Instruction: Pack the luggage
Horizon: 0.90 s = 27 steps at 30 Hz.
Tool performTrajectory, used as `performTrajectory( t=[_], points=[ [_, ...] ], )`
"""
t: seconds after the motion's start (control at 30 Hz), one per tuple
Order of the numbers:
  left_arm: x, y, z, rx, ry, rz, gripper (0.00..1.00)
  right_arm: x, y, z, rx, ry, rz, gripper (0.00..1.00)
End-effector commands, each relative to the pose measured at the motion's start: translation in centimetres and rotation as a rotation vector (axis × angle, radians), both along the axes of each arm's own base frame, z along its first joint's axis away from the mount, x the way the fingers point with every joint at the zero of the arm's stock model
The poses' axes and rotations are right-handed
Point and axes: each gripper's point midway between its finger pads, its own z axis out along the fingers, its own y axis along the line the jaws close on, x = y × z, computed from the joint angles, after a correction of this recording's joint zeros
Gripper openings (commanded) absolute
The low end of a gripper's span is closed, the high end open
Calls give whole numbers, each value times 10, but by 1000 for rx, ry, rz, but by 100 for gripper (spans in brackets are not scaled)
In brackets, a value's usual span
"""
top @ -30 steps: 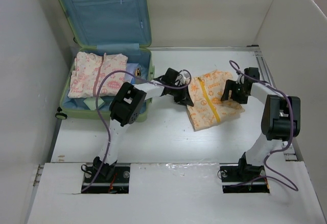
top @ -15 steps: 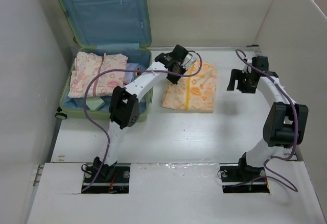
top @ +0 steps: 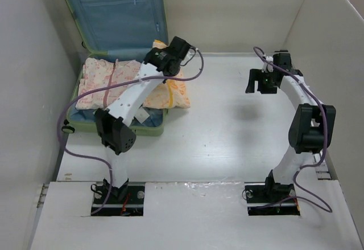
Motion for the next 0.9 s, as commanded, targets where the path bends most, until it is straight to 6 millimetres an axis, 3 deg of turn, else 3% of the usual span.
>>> performTrajectory(
  t=[0.0,0.03,0.07,0.17,0.2,0.27,0.3,0.4,0.43,0.53,0.63,0.7,0.77,0.83,0.87],
  points=[
    [-20,82,67,102,-131,141,0,15,8,16,17,-52,42,87],
    [-22,93,53,113,-85,156,0,15,10,11,28,-41,50,87],
    [-24,117,49,107,-62,199,0,17,12,12,40,-41,48,87],
    [-14,149,21,100,-16,191,0,21,17,17,47,-62,64,87],
    [-12,175,21,93,-29,226,0,24,17,17,47,-64,64,87],
    [0,199,-3,96,-23,240,0,26,17,21,46,-73,64,87],
    [5,225,-10,98,-13,277,0,25,21,23,47,-70,73,87],
    [33,254,-32,10,-76,326,0,26,22,22,25,-71,77,87],
    [35,276,-36,0,-86,369,0,21,22,22,25,-63,77,87],
    [42,289,-53,-50,-82,403,0,13,23,19,5,-56,81,87],
    [48,279,-65,-146,-94,399,0,5,22,18,-17,-49,74,87],
    [50,275,-73,-180,-91,405,0,4,29,28,-22,-69,65,87],
    [48,279,-85,-202,-77,467,26,1,61,40,-1,-109,98,89],
    [43,284,-84,-228,-74,544,59,2,87,51,-2,-144,109,96],
    [42,282,-83,-307,-88,619,73,2,121,65,11,-181,155,100]
  ],
)
